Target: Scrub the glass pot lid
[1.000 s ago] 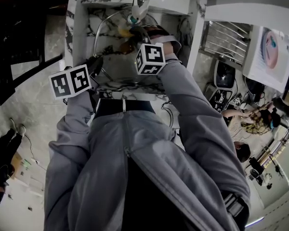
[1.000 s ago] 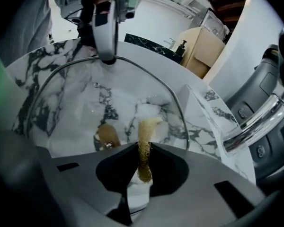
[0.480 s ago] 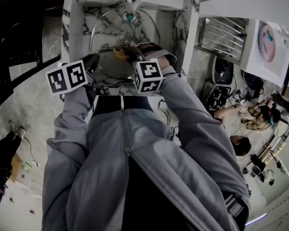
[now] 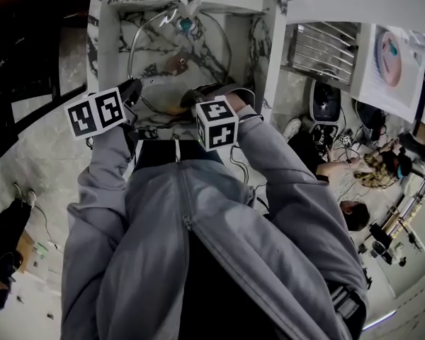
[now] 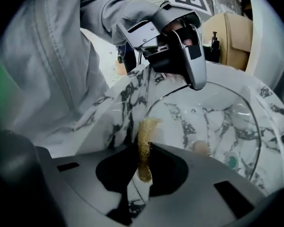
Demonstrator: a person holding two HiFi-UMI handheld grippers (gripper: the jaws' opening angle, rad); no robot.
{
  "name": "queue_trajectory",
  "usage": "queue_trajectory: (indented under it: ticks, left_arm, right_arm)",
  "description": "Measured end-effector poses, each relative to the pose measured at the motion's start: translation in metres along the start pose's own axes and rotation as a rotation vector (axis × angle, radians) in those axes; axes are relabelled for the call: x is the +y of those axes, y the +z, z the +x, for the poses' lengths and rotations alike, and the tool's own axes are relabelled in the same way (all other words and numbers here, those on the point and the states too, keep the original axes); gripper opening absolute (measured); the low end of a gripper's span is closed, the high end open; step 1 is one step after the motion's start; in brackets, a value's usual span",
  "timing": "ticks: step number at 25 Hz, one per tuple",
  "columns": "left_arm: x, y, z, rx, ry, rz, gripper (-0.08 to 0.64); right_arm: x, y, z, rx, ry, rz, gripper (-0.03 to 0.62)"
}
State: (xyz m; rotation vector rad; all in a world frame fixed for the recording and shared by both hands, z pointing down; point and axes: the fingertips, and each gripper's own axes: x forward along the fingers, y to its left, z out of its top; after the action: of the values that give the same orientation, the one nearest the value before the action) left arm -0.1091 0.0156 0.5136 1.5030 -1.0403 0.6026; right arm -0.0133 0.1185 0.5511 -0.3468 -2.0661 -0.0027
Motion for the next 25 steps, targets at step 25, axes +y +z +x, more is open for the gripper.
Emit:
queue_trajectory:
  ticks: [25]
  left_arm:
    - [0.002, 0.001, 0.003, 0.018, -0.006, -0.002, 0.071]
  right_arm:
    - [-0.195, -0.131, -0.074, 0.225, -0.77, 0.65, 0.057]
